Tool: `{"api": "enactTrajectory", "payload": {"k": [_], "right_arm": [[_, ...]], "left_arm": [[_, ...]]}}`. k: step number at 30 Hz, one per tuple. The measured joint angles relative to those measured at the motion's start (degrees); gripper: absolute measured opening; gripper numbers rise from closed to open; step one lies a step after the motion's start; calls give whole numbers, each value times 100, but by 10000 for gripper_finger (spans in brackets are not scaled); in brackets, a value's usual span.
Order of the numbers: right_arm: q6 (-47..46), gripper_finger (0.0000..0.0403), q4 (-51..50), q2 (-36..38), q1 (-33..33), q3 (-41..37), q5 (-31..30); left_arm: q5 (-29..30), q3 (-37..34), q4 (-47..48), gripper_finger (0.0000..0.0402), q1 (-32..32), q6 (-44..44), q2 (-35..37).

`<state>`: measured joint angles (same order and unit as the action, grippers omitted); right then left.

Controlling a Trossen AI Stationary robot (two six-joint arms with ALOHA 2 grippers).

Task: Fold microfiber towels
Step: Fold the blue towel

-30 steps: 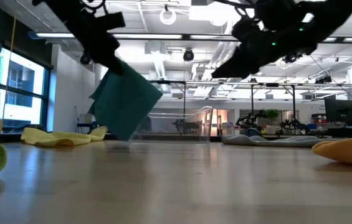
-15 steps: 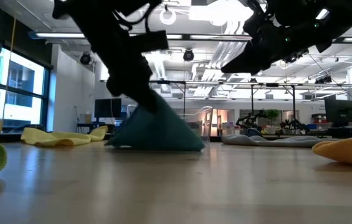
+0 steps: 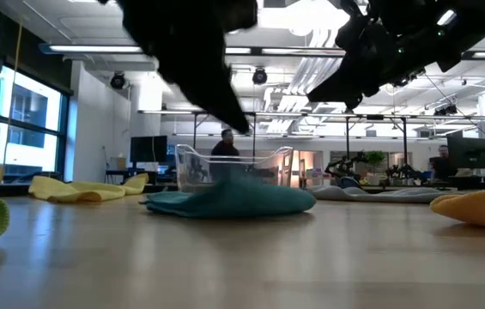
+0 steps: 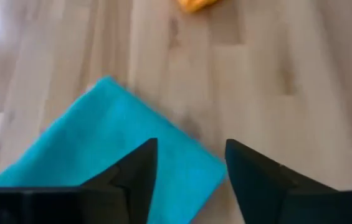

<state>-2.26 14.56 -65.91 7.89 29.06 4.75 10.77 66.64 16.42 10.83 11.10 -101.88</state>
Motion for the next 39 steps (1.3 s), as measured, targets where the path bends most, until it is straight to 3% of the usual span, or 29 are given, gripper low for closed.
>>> {"api": "enactTrajectory", "payload": {"k": [5, 9, 12, 17, 20, 24, 30, 34, 39], "right_arm": [[-434, 83, -48, -91, -434, 0, -95], [-946, 123, 213, -513, -821, 2, -365], [-1247, 119, 509, -996, -1103, 5, -789], [-1832, 71, 1360, -2032, -1191, 195, -1075], [-2026, 69, 1310, -2530, -1099, 509, -982], [-2131, 110, 879, -3032, -933, 1135, -721], [-1725, 178, -552, -3502, -681, 2209, -427], [-1746, 184, -1276, -3786, -506, 2725, -436], [-1846, 174, -1298, -4091, -316, 2972, -367]], "left_arm": [[-188, -508, -59, 204, 55, 106, 597], [-475, -1454, -1075, 166, -63, 279, 1079], [-941, -2192, -2290, 116, -293, 333, 1282], [-1053, -2963, -2829, 33, -823, 335, 1521], [-1236, -3391, -3599, 6, -1127, 259, 1621], [-1769, -4066, -4694, 7, -1554, 170, 1757], [-2354, -4575, -4938, 7, -2114, 32, 1889], [-2360, -4628, -4551, 29, -2138, 67, 1877], [-2252, -4630, -4180, 79, -1984, 124, 1841]]}}
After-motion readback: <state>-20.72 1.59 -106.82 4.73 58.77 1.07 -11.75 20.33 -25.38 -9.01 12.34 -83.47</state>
